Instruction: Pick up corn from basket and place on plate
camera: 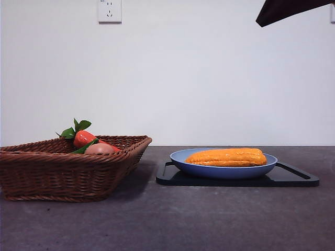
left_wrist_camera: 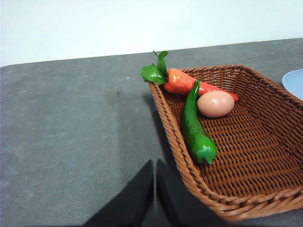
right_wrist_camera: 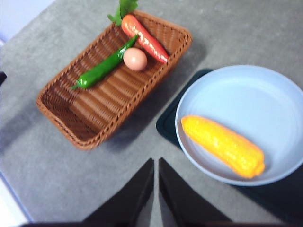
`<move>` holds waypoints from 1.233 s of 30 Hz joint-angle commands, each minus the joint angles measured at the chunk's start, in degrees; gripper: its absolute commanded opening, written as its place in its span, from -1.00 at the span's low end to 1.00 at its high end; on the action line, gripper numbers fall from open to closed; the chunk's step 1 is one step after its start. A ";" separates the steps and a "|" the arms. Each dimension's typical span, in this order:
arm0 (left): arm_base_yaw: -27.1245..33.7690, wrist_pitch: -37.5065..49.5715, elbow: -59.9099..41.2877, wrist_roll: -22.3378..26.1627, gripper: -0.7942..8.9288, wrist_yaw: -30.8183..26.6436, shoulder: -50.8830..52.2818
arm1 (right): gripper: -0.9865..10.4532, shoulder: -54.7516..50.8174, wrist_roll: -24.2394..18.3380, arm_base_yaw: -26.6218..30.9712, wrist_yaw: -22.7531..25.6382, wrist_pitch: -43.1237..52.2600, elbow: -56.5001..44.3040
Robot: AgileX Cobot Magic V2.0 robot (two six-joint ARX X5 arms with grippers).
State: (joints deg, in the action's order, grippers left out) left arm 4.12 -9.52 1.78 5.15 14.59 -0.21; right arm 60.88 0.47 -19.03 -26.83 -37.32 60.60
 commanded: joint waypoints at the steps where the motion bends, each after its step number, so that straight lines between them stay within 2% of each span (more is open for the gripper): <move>1: 0.11 -0.22 -1.60 -0.26 -0.82 -0.09 0.04 | -0.83 0.39 0.55 -0.20 -0.09 1.51 0.59; 26: 0.11 0.17 -1.60 -0.26 -0.82 -0.09 0.02 | -0.83 0.39 0.55 -0.20 -0.09 2.67 0.59; 28: 0.11 0.17 -1.60 -0.26 -0.82 -0.09 0.02 | -0.83 0.39 -1.73 -0.17 0.35 3.02 0.59; 33: 0.11 0.22 -1.60 -0.26 -0.82 -0.09 0.04 | -0.83 -2.12 -6.14 2.47 7.80 5.66 0.44; 37: 0.11 0.35 -1.60 -0.26 -0.82 -0.09 0.04 | -0.83 -6.71 -6.32 5.40 8.81 9.57 -1.46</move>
State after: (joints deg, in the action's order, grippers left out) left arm 4.12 -9.48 1.78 5.15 14.59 -0.21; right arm 54.78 -4.71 -13.67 -17.89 -28.58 59.46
